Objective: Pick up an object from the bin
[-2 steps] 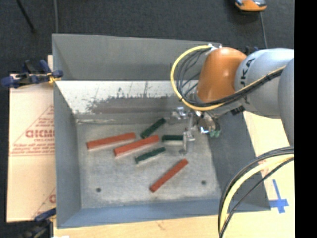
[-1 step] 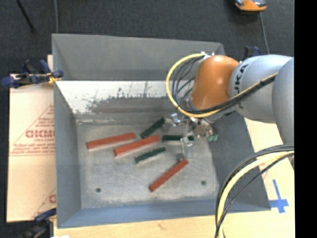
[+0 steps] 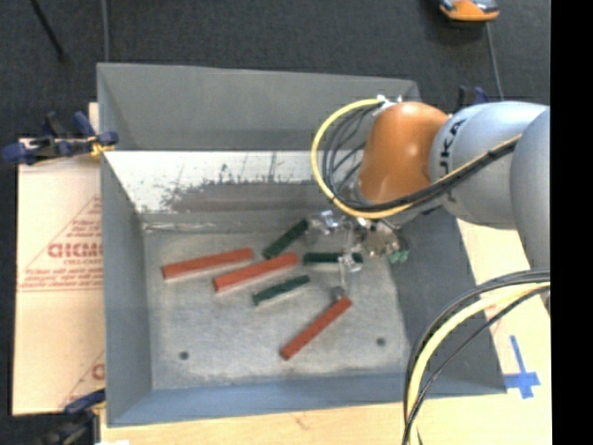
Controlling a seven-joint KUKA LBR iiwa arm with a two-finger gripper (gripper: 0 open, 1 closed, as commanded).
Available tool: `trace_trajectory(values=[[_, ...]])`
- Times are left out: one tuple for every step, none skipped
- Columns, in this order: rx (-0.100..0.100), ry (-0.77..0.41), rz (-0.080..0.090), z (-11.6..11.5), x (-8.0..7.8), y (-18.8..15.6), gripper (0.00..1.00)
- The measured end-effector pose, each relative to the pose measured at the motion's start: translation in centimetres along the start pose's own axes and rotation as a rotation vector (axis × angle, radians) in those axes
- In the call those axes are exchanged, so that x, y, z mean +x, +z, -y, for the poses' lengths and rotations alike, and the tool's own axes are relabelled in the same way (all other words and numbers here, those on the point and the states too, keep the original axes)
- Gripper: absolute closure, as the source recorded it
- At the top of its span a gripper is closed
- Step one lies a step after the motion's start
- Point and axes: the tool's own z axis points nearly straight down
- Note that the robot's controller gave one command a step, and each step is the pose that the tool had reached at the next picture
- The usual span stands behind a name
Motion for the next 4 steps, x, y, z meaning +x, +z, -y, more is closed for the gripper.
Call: trace_trajectory(values=[[0.0, -0.001, 0.0, 0.0, 0.0, 0.0, 1.0], [0.002, 0.001, 0.004, 0.2, -0.3, -6.7, 1.0], [0.001, 0.005, 0.002, 0.4, -0.4, -9.3, 1.0], [0.001, 0.008, 0.001, 0.6, -0.5, -10.8, 1.0]])
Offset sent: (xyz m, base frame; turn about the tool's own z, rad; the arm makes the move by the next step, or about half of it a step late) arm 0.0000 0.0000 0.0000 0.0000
